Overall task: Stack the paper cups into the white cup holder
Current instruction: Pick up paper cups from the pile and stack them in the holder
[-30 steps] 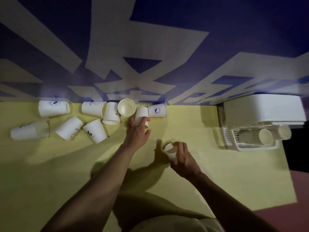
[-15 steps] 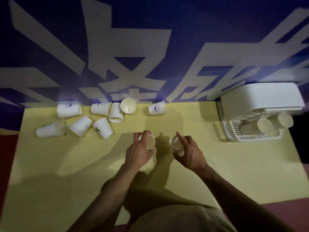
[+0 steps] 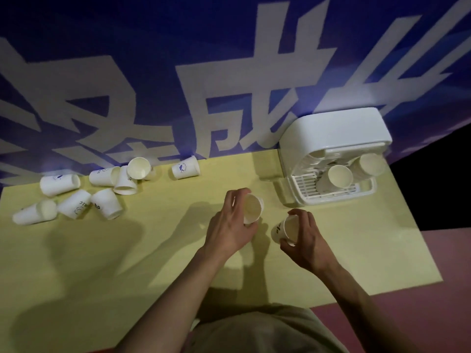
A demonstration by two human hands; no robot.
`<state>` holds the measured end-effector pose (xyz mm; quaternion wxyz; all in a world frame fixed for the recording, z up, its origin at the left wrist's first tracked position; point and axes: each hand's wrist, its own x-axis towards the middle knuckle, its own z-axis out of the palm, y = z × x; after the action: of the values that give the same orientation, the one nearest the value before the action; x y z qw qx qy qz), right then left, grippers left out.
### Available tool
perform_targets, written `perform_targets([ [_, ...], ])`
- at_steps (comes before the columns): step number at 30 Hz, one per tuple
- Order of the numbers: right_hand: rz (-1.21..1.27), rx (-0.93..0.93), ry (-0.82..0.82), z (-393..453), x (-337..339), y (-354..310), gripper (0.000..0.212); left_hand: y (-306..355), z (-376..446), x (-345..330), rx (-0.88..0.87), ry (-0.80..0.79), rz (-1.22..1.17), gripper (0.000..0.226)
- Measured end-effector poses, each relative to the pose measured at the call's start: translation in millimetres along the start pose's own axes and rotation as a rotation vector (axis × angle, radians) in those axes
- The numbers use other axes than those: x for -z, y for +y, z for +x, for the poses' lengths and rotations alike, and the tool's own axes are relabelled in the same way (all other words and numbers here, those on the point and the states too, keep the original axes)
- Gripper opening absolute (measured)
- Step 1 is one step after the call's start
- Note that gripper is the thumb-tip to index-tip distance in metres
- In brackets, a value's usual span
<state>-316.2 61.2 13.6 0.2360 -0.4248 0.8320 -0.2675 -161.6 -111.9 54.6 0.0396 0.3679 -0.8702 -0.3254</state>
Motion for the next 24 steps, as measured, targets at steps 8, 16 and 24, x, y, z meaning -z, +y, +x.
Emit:
perform_targets([
  [8,0.037,0.096,-0.019,4,93,82,0.067,117,59,-77,-0.064,0.012,0.074,0.072],
  [16,0.129,0.159,-0.002,14,141,120,0.067,154,96,-129,-0.024,-0.023,0.174,0.069],
  [24,0.191,0.155,-0.011,24,144,142,0.065,157,126,-161,0.111,-0.093,0.264,0.066],
])
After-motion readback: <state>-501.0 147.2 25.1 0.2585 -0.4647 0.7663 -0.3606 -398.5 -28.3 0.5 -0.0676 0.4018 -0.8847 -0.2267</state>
